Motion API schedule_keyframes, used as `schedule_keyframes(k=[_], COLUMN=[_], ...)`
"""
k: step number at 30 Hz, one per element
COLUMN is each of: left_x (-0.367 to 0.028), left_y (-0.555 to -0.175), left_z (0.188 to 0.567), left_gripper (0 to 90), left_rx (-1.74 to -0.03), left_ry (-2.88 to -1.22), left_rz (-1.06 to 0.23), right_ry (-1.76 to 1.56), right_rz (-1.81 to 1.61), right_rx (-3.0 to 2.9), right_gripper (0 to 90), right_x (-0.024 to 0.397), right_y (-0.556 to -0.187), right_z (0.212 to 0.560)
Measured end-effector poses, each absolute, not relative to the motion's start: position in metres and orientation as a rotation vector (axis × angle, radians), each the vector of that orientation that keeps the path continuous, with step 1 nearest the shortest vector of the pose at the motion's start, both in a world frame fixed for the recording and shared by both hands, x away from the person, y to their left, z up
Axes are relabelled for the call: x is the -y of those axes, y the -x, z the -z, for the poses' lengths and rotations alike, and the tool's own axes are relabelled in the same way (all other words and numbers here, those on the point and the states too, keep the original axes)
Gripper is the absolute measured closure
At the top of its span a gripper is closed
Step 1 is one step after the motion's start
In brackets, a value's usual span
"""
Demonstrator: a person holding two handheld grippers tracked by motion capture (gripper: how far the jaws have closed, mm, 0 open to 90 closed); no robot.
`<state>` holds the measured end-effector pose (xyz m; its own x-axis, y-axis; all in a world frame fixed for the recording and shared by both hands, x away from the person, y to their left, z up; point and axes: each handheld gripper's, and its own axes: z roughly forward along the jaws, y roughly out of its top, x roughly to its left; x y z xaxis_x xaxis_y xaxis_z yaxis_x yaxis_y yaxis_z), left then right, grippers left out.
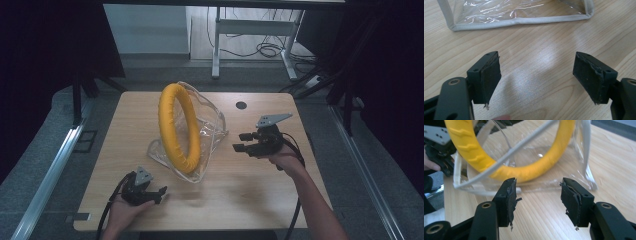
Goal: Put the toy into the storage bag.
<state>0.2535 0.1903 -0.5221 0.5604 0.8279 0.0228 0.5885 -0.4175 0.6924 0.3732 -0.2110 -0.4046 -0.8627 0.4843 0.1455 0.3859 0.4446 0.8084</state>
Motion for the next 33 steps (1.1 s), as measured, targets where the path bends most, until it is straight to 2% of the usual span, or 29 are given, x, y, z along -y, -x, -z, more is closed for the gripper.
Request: schedule_keyframes(k=[19,33], left_x=[-0.188,-0.189], left_y=[-0.254,-0.255], left_z=[0.523,0.523], left_gripper=[22.2,22.2], left_rx=[-1.126,-1.128], left_ry=[-2.168,-2.165], left_rz=[-0.482,-0.482], right_ry=[-0.932,-0.954], right_rz=[-1.287,-1.308], right_rx=[-2.613,-2.595], right_gripper=[45.9,45.0], right_x=[0.246,0.25], right_y=[-0.368,-0.368], right_z=[0.456,0.46])
